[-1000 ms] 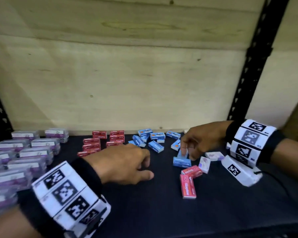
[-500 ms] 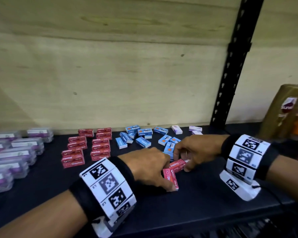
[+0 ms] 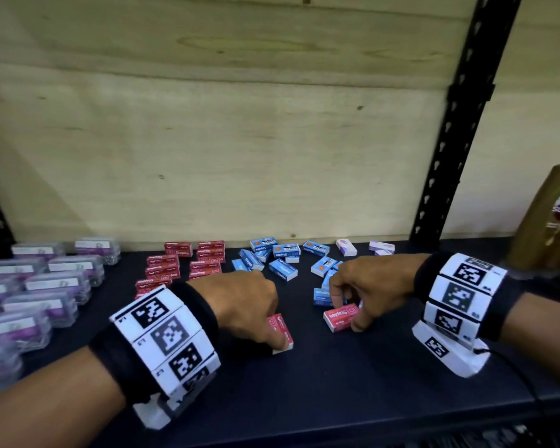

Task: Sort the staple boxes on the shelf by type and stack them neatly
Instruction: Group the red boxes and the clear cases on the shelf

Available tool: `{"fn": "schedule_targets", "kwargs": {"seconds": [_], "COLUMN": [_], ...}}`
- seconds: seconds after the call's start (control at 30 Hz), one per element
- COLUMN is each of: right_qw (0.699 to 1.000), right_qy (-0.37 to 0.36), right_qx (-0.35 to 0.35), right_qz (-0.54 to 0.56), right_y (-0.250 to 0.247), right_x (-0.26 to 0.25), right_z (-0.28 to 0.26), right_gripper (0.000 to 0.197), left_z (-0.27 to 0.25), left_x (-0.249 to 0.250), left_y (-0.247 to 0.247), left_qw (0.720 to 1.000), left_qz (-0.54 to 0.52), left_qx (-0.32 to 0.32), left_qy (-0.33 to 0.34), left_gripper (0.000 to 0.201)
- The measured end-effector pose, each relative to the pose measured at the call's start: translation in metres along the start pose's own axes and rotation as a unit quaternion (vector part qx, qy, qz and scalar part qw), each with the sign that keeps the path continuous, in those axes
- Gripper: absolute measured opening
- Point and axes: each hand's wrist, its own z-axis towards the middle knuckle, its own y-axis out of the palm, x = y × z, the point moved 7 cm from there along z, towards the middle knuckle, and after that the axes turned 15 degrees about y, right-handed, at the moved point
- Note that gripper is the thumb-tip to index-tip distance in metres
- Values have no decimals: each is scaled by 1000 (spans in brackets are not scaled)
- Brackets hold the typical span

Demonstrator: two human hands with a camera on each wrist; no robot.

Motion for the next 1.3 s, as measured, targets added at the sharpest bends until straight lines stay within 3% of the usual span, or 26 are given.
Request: {"fn": "schedule_targets", "kwargs": {"seconds": [0.13, 0.23, 0.8, 1.03, 1.3], "right_qw": [1000, 999, 997, 995, 988], "right_qy": [6, 0, -54, -95, -154], "right_qx": [1, -7, -36, -3, 23], "right_qz": [20, 42, 51, 23, 22], "right_y": [-7, -10, -7, -5, -11], "right_x": [-2, -3, -43, -74, -137], "right_z": [-3, -6, -1, 18, 28], "right_gripper": [35, 33, 33, 12, 20], "left_z": [-2, -1, -10, -49, -98], "left_x": [-2, 3, -23, -61, -102], "left_y": [-1, -3, 8, 15, 29], "left_qw": [997, 995, 986, 993, 992], "left_qz": [-65, -52, -142, -115, -73], "left_qx": [-5, -17, 30, 27, 29], "left_qy": [41, 79, 83, 5, -99], "left_gripper": [51, 49, 30, 20, 18]}}
